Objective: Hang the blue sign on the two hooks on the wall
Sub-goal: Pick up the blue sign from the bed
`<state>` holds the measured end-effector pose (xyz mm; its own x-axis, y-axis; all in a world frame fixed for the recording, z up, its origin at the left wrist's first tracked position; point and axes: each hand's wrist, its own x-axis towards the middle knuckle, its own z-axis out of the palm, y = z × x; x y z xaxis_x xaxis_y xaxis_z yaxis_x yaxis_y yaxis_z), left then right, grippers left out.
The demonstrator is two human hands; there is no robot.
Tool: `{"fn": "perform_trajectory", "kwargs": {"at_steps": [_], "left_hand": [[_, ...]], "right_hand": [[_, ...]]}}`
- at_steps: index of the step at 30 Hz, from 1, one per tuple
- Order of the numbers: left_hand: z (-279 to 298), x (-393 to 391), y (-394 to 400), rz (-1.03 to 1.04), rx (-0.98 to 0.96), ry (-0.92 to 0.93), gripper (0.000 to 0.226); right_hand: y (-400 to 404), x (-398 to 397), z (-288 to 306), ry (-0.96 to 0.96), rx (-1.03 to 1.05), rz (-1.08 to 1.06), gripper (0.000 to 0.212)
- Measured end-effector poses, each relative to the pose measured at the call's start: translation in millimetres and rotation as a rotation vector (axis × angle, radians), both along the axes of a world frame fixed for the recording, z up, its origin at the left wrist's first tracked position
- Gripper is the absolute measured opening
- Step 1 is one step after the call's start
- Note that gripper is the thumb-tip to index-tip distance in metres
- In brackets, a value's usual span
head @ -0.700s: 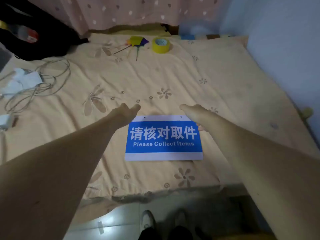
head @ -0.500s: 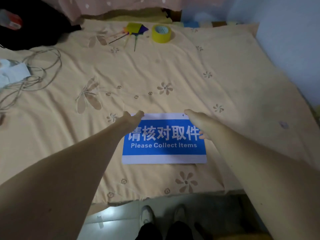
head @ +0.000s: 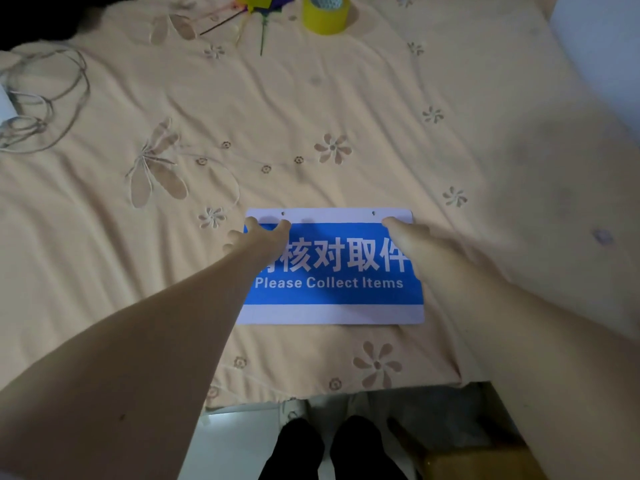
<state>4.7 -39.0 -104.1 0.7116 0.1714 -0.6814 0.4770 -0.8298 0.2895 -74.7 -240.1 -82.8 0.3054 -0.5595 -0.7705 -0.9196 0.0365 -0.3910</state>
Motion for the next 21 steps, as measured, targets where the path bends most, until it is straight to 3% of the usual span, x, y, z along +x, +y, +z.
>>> {"fn": "perform_trajectory", "kwargs": {"at_steps": [4, 8, 12, 15, 18, 21], "left_hand": [[1, -2, 1, 0.097, -0.081, -0.045, 0.087], [13, 6, 6, 0.188, -0.253, -0.092, 0.084], [32, 11, -2, 0.134, -0.223, -0.228, 0.063], [48, 15, -7, 0.097, -0.188, -0.301, 0.065], [72, 18, -14, 0.096, -0.223, -0.339, 0.071], [100, 26, -25, 0.104, -0.332, -0.387, 0.075]], "right_hand": [[-3, 0, -5, -0.009, 0.046, -0.113, 0.076], [-7, 2, 2, -0.128, -0.043, -0.185, 0.027], [-5, 6, 21, -0.250, -0.146, -0.206, 0.016], [-6, 9, 38, -0.321, -0.198, -0.240, 0.013], [-6, 11, 63, -0.368, -0.288, -0.252, 0.043], [-13, 6, 98, -0.460, -0.371, -0.256, 0.041]]}}
